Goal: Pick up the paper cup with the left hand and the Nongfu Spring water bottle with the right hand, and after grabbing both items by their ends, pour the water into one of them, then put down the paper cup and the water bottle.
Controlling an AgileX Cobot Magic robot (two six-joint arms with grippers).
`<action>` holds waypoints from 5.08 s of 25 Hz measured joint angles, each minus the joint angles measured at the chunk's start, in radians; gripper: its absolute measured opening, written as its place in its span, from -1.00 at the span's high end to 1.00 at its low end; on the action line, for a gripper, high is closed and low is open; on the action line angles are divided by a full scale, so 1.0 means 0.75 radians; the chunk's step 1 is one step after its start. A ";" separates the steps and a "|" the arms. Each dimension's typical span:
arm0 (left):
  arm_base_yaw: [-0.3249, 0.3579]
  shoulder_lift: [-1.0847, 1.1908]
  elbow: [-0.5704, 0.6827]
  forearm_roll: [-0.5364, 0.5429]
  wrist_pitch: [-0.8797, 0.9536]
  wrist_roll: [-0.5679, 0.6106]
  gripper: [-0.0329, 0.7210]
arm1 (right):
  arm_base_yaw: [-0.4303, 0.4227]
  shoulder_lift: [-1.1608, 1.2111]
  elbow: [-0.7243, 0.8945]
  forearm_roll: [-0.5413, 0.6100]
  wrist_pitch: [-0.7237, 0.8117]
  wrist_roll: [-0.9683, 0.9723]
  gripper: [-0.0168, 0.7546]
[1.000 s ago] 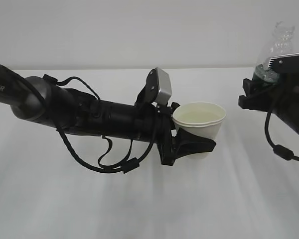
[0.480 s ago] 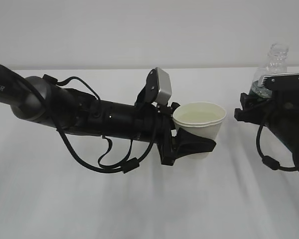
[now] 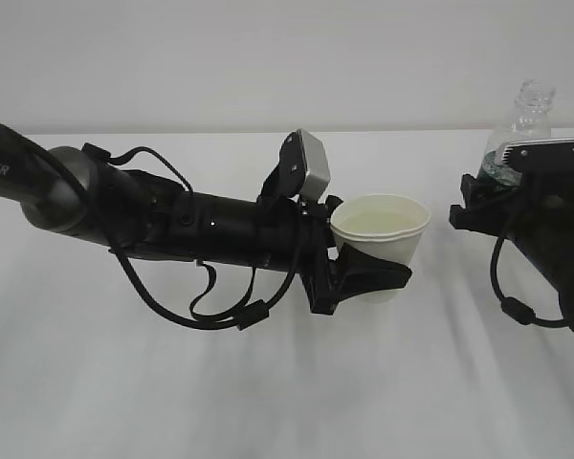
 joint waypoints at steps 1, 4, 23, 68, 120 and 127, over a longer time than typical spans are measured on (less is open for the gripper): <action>0.000 0.001 0.000 -0.003 0.012 0.000 -0.24 | 0.000 0.000 0.000 0.000 0.000 0.000 -0.34; 0.009 0.003 0.000 -0.005 0.026 0.000 -0.24 | 0.000 0.000 0.000 0.000 -0.004 0.000 -0.34; 0.179 0.003 0.000 -0.151 0.029 0.000 -0.24 | 0.000 0.000 0.000 0.003 -0.006 0.000 -0.34; 0.641 0.003 0.000 -0.257 0.033 0.039 -0.24 | 0.000 0.000 0.000 0.003 -0.006 0.000 -0.34; 1.024 0.053 0.152 -0.339 0.055 0.197 -0.23 | 0.000 0.000 0.000 -0.048 -0.006 0.000 -0.34; 1.009 0.122 0.152 -0.513 0.055 0.349 -0.23 | 0.000 0.000 0.000 -0.051 -0.006 0.000 -0.34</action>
